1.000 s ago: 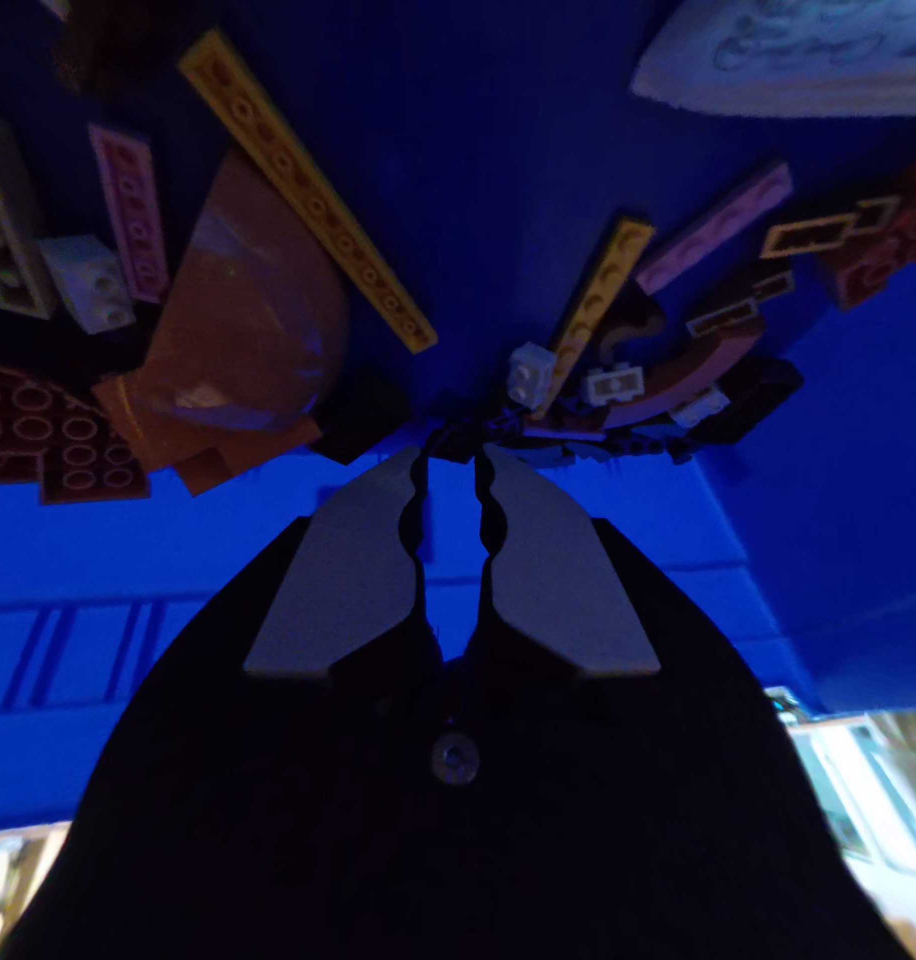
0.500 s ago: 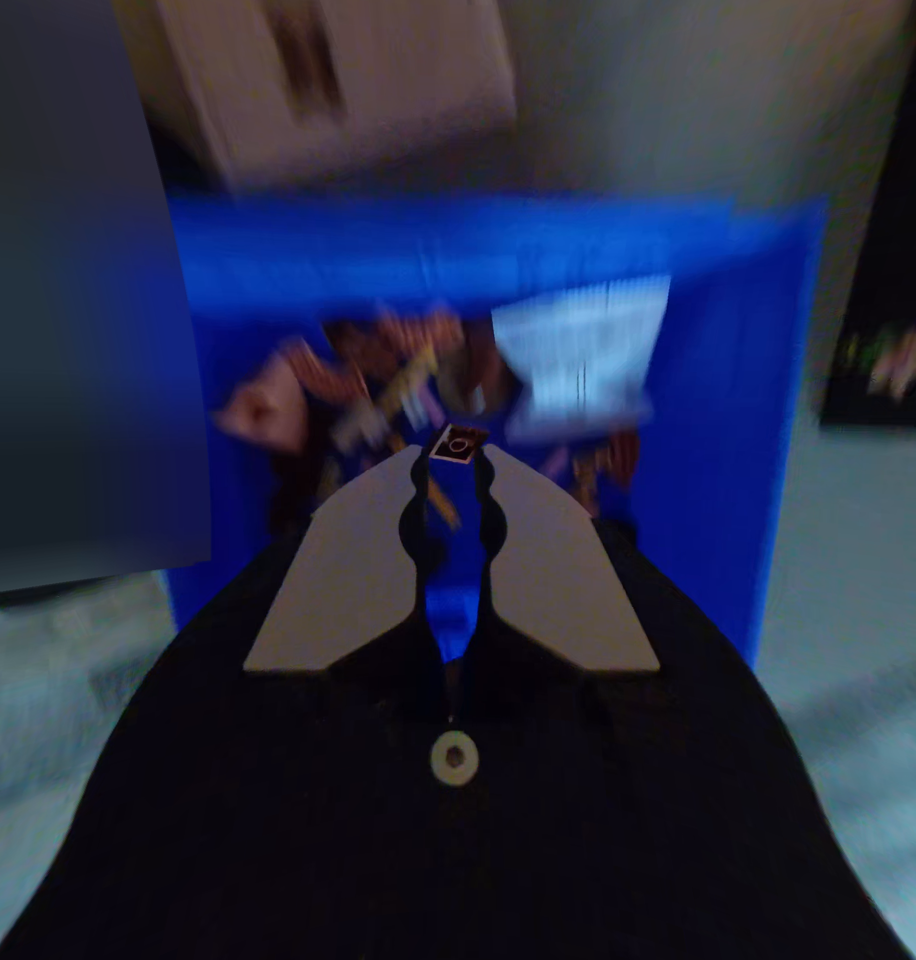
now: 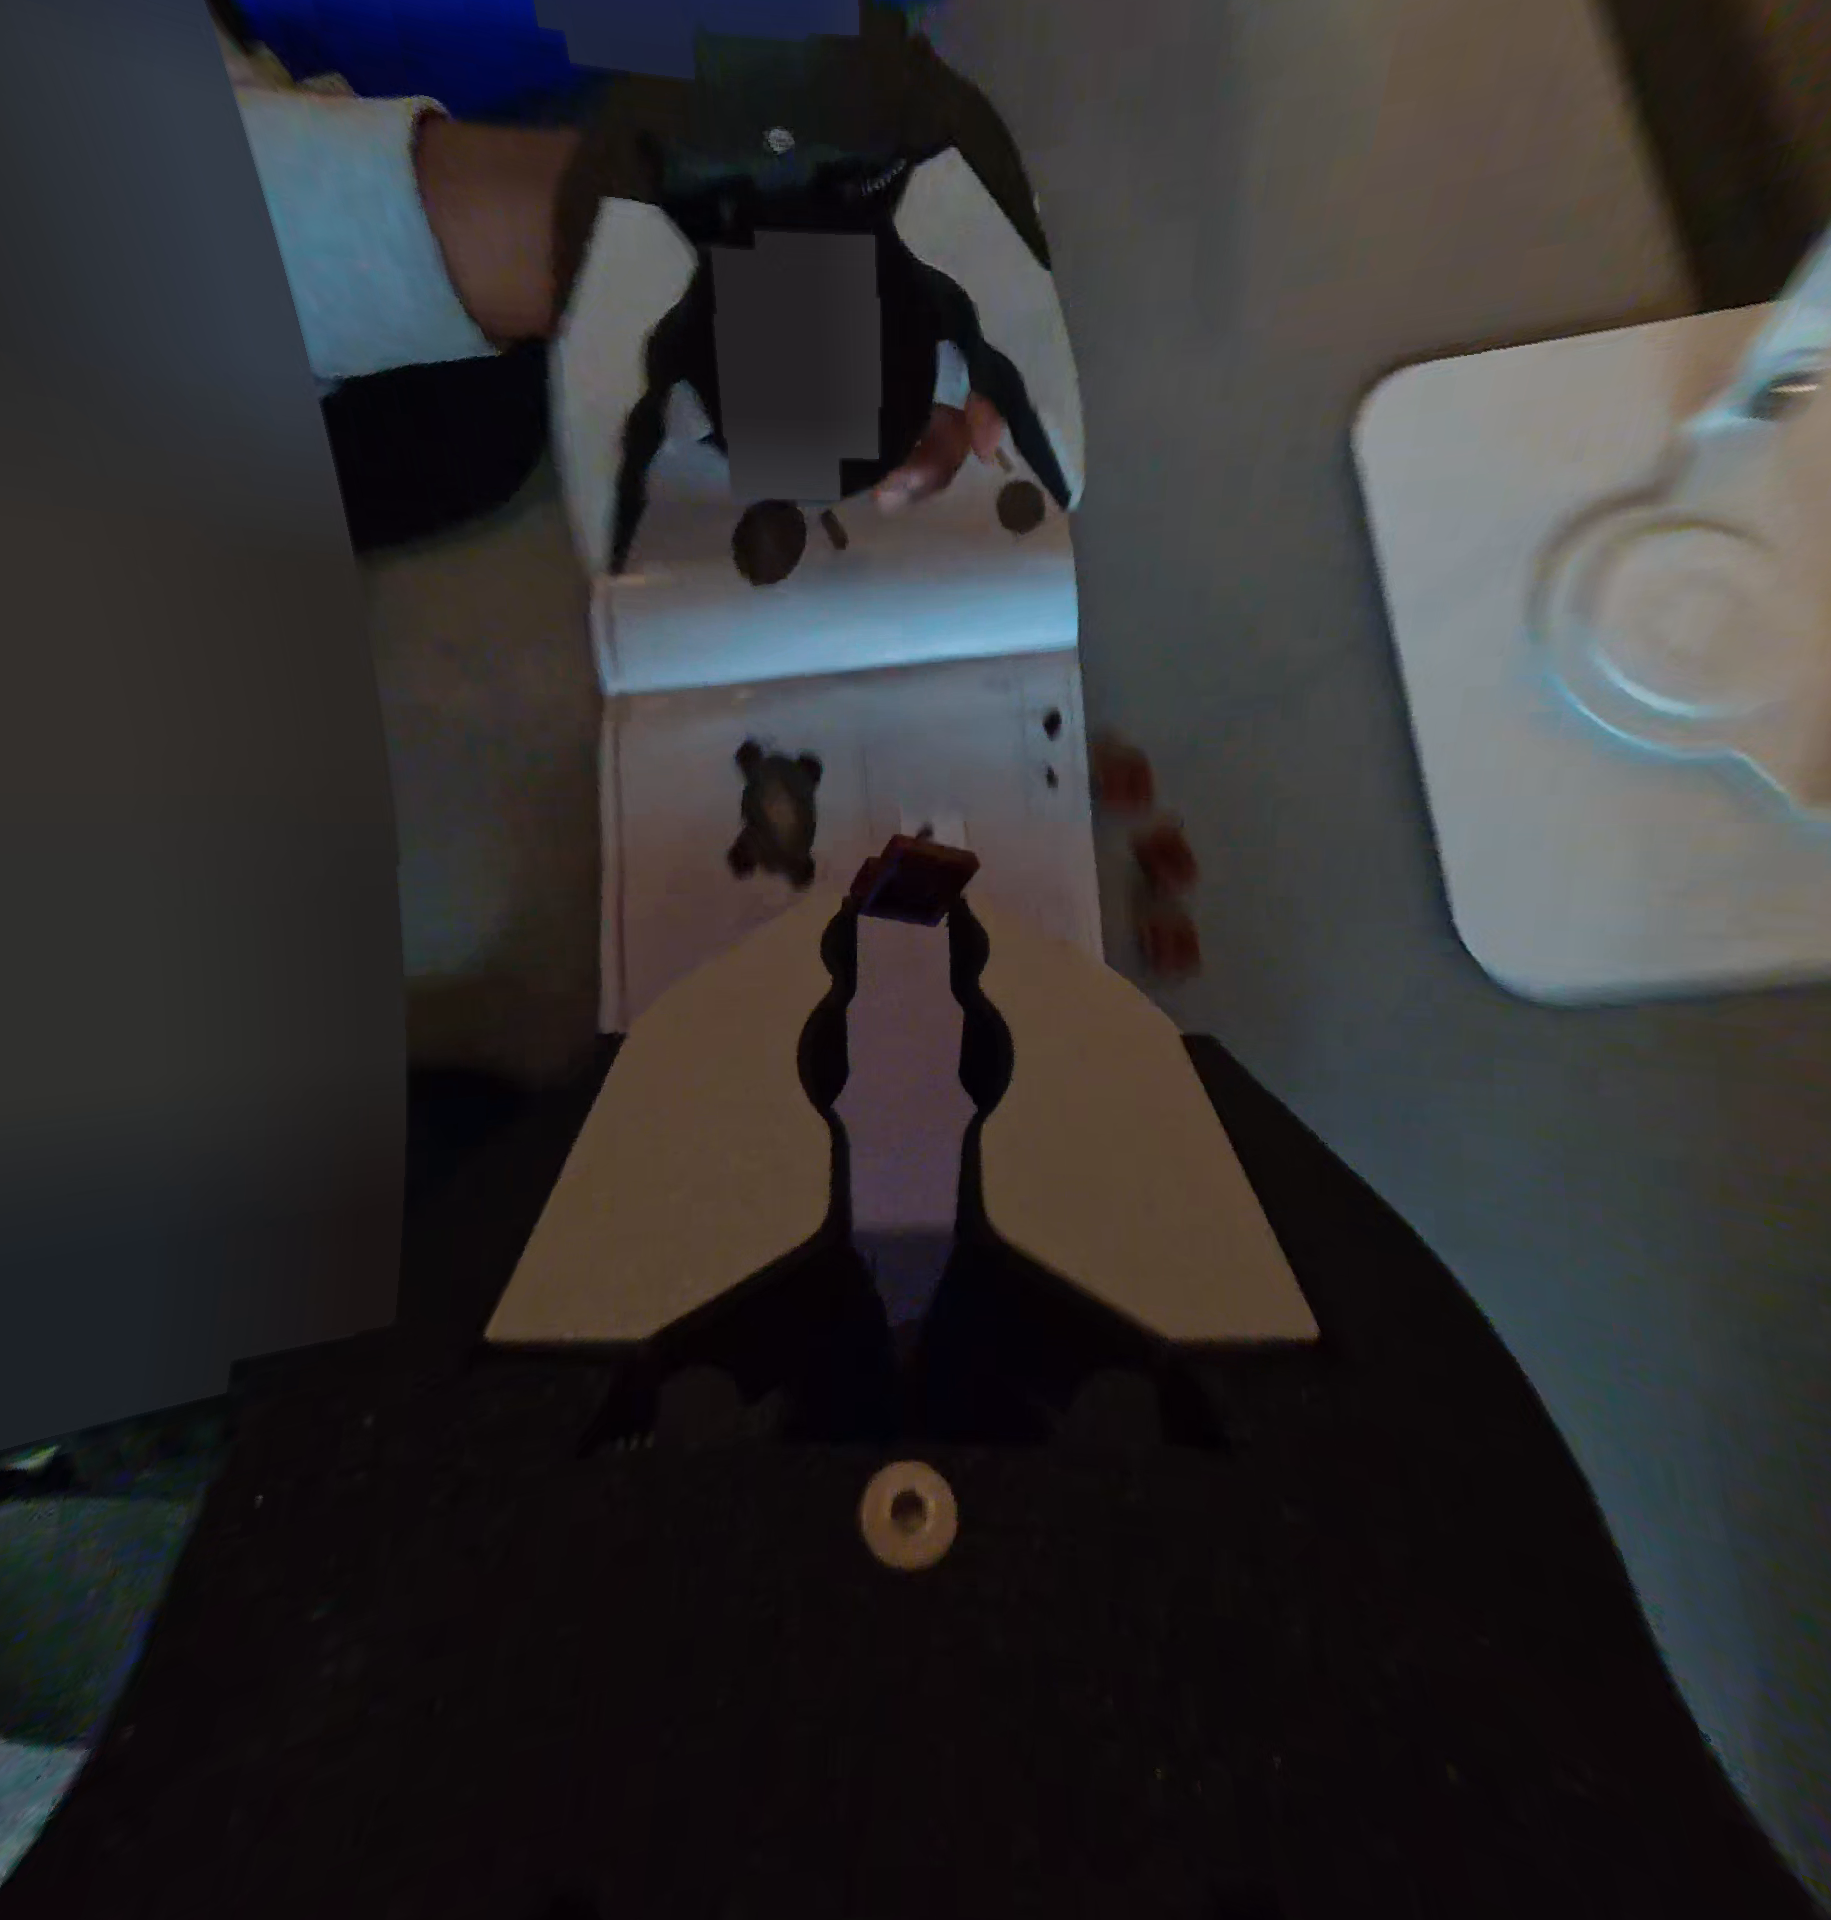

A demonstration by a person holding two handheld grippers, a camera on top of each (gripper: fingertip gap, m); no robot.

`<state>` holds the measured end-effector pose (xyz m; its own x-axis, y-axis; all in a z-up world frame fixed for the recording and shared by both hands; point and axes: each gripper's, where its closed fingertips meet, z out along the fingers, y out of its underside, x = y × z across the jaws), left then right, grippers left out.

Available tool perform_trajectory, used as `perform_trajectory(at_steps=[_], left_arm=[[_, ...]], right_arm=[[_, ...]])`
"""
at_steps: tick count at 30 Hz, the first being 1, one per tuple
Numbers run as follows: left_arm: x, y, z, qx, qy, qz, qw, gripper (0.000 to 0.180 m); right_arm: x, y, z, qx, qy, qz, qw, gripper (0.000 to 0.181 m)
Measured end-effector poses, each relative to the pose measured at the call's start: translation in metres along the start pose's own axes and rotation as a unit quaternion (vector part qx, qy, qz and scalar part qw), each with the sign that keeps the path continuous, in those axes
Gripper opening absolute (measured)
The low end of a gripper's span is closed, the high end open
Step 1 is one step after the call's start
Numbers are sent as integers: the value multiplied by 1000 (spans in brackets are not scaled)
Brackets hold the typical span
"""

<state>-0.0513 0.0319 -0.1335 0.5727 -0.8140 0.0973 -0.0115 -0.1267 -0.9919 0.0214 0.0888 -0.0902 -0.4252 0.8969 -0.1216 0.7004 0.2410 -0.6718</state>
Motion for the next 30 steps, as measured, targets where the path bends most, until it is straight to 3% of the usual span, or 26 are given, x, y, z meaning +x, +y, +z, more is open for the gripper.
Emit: perform_trajectory(at_steps=[9, 25, 30], left_arm=[[0, -4, -3, 19, 9, -9, 1000, 116], [3, -3, -3, 15, 16, -6, 1000, 116], [4, -3, -3, 13, 21, -9, 1000, 116]], right_arm=[[53, 4, 121, -87, -56, 129, 986, 16], [60, 7, 154, -143, -71, 165, 973, 17], [65, 11, 144, -166, -44, 158, 972, 27]])
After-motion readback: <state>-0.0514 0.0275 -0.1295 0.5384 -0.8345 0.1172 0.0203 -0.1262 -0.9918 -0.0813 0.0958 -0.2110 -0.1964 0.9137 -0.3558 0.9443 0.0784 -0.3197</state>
